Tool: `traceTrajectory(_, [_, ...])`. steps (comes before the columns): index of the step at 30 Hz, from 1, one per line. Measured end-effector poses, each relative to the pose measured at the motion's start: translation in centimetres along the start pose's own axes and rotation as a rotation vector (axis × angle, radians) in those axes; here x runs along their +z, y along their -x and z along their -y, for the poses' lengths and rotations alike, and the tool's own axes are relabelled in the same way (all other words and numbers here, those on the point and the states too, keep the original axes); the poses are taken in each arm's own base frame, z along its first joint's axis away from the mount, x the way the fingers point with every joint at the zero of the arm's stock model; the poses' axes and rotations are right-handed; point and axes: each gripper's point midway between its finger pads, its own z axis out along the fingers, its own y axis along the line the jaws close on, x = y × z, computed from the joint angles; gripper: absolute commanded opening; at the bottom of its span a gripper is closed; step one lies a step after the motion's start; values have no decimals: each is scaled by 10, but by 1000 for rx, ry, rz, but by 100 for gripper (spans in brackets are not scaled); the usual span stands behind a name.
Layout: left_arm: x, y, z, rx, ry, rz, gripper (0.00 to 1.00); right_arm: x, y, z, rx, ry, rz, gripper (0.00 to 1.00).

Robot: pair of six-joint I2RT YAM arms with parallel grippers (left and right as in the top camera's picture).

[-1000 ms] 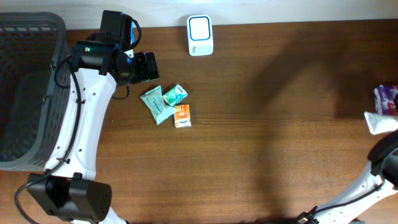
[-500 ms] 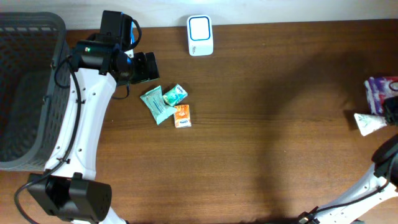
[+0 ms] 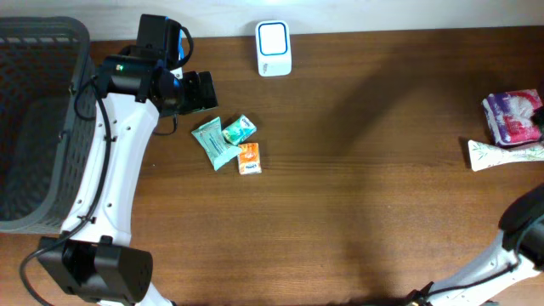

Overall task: Scan the item barcode
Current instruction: 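Carry the white tube right and drop it beside the purple-red pack, then grasp the small orange box with the right gripper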

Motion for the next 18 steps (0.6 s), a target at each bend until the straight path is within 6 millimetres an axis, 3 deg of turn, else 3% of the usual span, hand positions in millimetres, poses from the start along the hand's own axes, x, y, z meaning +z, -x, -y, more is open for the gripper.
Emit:
traceTrajectory(2, [0,0,0,0,0,0,99,-47,2,-19,-14,99,42,59])
traceTrajectory(3, [0,0,0,0,0,1,99,-65,-9,-38,-59,189,15,65])
traceTrajectory(5, [0,0,0,0,0,0,99,-76,-47,-81,-188,351,-99,79])
traceTrajectory(6, [0,0,0,0,0,0,99,-79,-73,-101,-269,411,-170,98])
traceTrajectory(10, [0,0,0,0,0,0,99,-94,-196,-196,-661,603,-344,99])
traceTrajectory(12, [0,0,0,0,-1,-1,99,-97,-278,-233,-862,648,-412,99])
traceTrajectory(16, [0,0,0,0,0,0,99,-88,-418,-271,-1161,698,-504,99])
traceTrajectory(18, [0,0,0,0,0,0,99,-84,-462,-282,-1242,724,-515,98])
